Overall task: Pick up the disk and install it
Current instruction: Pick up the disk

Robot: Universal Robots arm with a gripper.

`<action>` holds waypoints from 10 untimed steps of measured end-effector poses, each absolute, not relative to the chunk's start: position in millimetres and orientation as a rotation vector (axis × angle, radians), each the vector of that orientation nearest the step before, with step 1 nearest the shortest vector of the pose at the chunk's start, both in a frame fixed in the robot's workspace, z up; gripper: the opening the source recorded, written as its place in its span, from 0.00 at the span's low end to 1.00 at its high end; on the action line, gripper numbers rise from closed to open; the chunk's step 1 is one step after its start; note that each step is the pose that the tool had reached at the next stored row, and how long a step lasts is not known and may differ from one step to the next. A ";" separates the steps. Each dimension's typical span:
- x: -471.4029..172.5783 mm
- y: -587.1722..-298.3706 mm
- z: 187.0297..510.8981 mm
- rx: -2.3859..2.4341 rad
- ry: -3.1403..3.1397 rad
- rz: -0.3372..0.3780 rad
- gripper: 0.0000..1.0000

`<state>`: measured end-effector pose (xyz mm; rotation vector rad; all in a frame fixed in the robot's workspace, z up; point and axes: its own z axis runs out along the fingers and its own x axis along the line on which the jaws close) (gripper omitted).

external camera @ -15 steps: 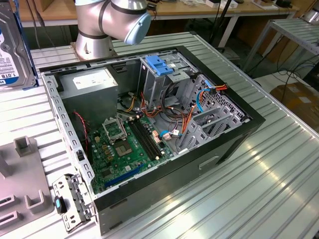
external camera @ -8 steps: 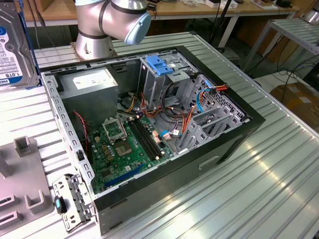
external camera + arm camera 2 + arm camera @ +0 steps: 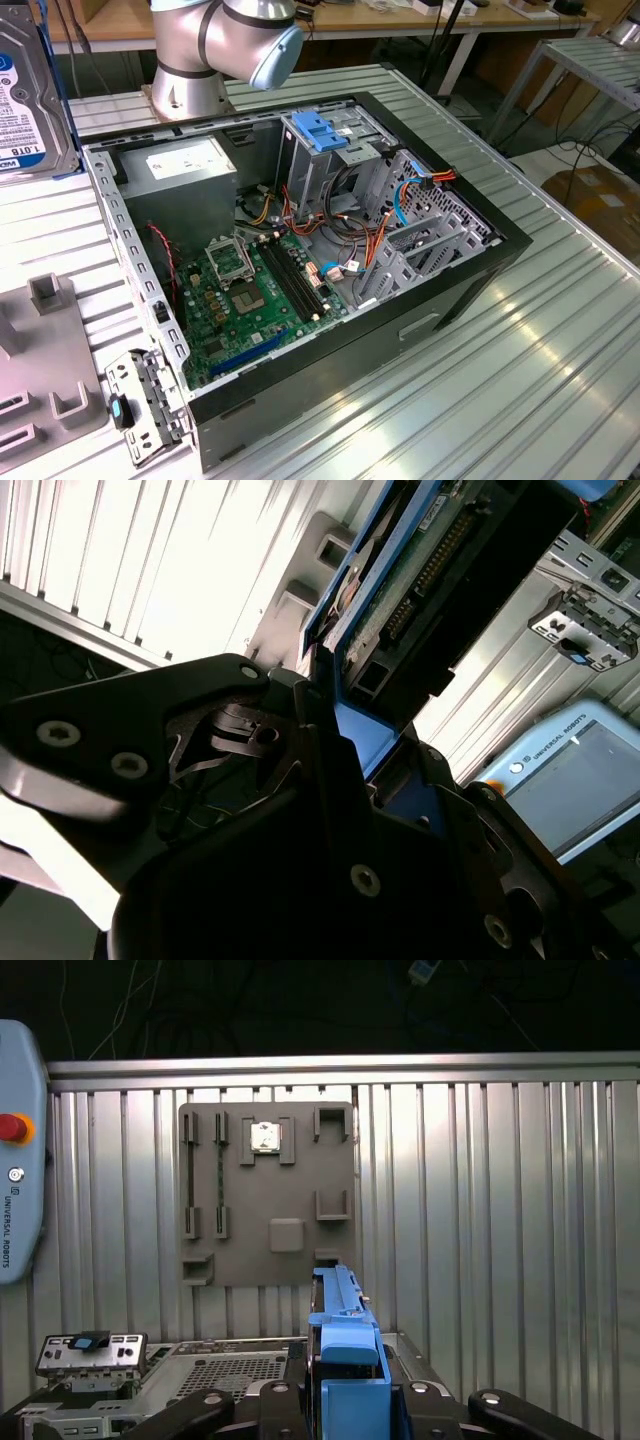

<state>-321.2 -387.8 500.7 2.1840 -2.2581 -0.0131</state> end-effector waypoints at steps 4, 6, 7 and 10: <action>-321.1 -388.4 500.7 2.184 -2.258 -0.013 0.37; -321.2 -391.9 500.6 2.184 -2.258 -0.013 0.37; -321.2 -393.2 500.6 2.184 -2.258 -0.013 0.37; -321.2 -396.7 500.7 2.184 -2.258 -0.013 0.37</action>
